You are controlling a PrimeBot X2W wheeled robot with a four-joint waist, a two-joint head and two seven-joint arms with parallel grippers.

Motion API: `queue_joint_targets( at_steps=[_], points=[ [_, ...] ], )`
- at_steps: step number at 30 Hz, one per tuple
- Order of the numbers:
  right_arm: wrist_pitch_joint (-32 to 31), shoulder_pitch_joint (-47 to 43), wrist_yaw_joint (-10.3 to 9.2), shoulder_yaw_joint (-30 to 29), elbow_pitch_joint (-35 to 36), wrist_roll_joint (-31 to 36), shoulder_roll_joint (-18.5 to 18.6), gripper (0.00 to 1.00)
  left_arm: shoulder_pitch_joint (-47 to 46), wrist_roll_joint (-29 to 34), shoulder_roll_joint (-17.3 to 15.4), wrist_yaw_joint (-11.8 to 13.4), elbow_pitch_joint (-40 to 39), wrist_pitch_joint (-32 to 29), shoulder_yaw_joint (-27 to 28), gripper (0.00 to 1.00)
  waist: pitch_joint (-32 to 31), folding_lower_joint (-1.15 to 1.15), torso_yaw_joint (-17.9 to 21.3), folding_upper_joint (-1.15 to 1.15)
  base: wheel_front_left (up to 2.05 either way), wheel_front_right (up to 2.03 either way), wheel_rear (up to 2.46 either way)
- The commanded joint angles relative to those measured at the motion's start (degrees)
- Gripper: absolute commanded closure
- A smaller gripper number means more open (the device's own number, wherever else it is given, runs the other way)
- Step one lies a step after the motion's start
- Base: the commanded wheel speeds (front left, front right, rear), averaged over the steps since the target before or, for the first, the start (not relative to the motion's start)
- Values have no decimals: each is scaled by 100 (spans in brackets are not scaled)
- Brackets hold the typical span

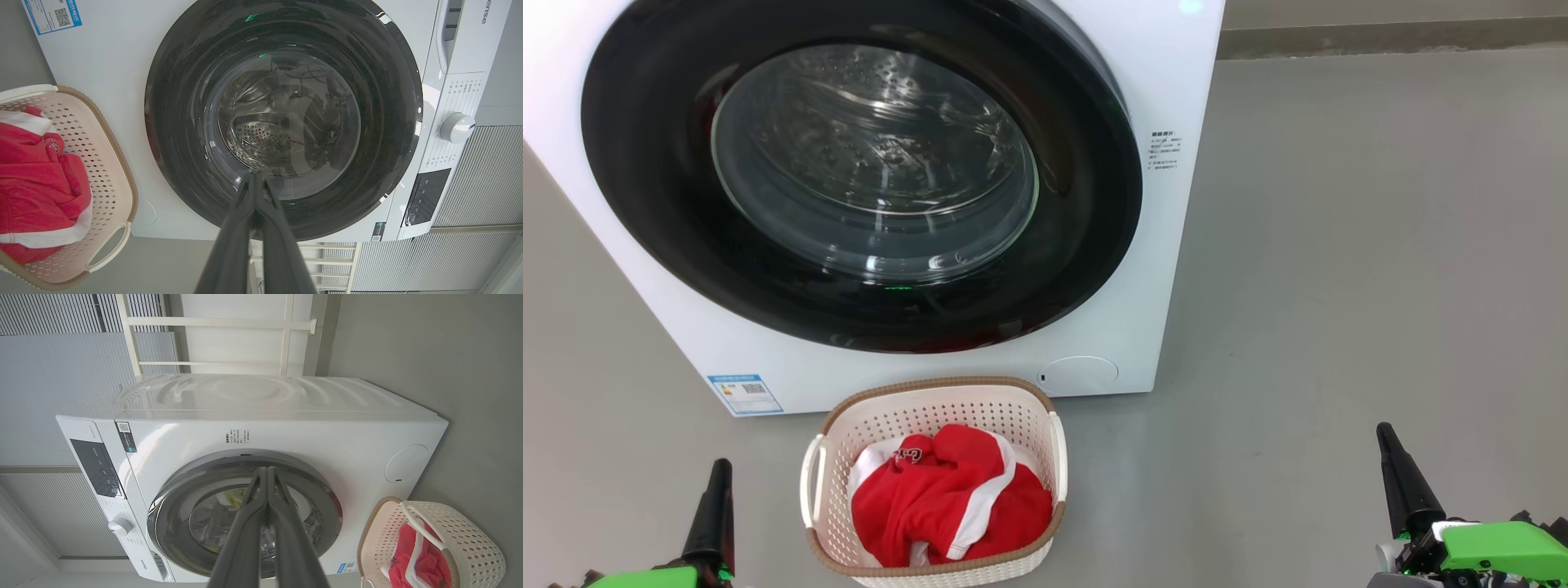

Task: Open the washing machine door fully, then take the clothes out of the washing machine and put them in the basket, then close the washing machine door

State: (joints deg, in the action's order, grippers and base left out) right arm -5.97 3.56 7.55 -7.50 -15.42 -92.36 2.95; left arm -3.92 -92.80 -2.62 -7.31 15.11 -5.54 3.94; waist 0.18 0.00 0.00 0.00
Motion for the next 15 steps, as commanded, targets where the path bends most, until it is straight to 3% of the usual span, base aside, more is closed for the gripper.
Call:
queue_joint_targets(
  at_steps=[1,15],
  points=[
    [-30,260,-6,124,141,-2,15,100,-221,14,-71,-18,-108,-47,199,100,0,0,0,0,0,0,0],
    [-35,261,-6,118,141,3,11,100,-222,23,-63,-18,-108,-56,210,100,0,0,0,0,0,0,0]
  ],
)
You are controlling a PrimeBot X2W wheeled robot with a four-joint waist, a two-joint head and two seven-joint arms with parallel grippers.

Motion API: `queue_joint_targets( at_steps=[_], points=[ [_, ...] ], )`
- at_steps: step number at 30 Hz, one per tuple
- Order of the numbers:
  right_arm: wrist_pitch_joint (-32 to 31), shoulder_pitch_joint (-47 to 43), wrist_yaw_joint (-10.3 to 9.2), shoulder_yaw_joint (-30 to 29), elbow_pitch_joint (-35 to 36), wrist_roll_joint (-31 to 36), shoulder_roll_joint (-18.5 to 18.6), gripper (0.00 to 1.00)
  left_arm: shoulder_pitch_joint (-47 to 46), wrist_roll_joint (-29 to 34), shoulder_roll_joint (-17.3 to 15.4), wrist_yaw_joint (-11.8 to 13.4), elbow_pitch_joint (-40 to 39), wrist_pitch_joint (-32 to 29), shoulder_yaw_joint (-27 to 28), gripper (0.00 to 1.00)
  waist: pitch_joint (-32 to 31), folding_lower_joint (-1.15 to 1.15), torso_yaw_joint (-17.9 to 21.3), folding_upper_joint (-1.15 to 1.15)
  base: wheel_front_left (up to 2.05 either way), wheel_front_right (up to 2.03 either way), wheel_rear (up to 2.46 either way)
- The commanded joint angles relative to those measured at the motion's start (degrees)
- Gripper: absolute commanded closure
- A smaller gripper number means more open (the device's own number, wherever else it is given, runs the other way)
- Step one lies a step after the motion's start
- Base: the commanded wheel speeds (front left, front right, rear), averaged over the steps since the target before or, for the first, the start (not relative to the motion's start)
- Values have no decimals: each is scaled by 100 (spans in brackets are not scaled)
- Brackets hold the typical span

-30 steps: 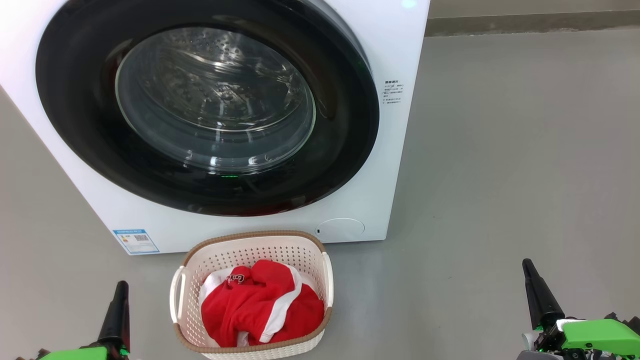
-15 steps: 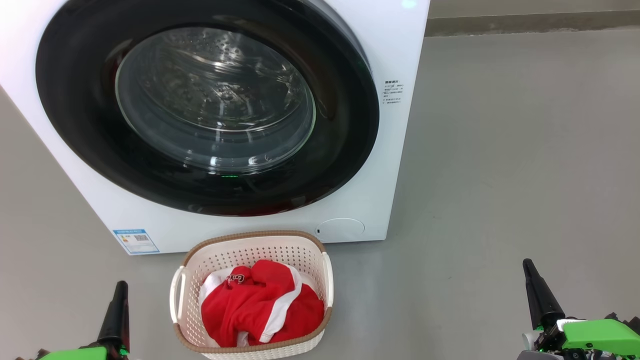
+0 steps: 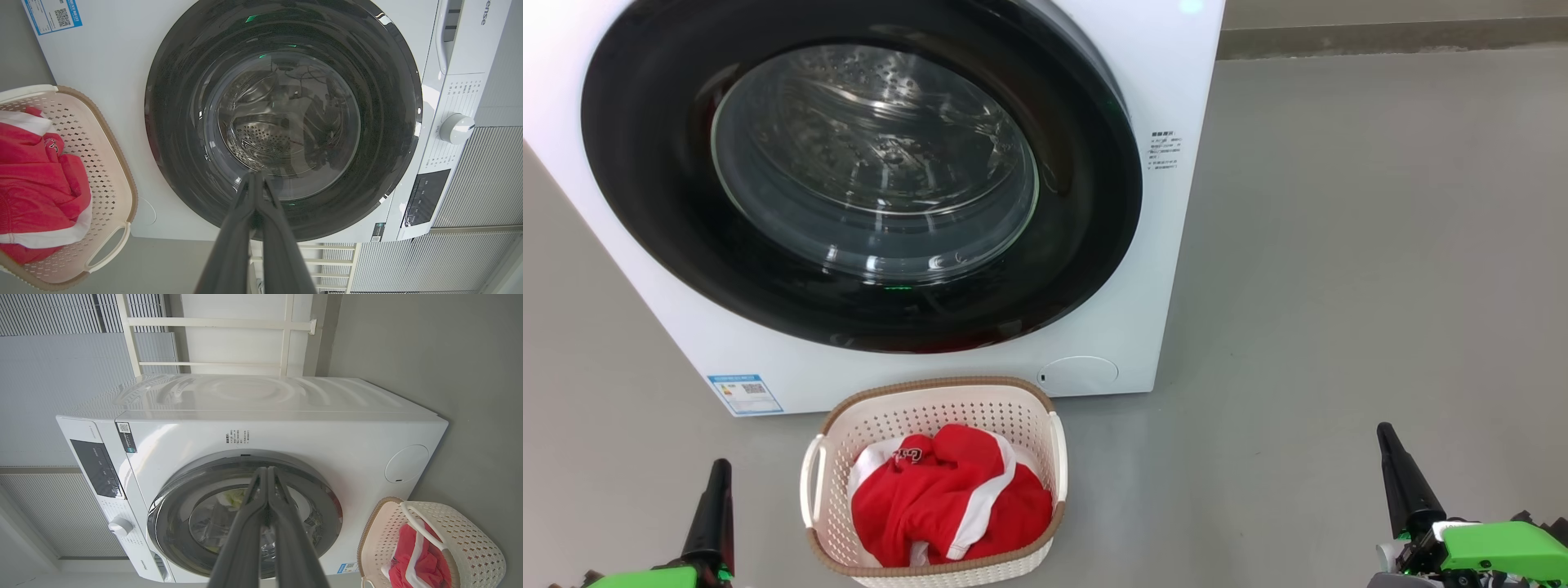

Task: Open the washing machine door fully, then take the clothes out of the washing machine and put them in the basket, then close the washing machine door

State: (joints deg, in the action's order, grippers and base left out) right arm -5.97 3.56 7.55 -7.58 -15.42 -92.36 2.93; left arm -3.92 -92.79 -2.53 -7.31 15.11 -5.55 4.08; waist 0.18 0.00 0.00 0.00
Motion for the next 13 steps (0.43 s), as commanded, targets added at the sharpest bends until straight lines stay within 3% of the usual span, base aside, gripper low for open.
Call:
queue_joint_targets(
  at_steps=[1,13],
  points=[
    [-35,261,-6,125,141,3,13,100,-222,23,-72,-18,-108,-55,196,100,0,0,0,0,0,0,0],
    [-39,261,-6,121,140,7,10,100,-223,30,-66,-18,-108,-62,205,100,0,0,0,0,0,0,0]
  ],
)
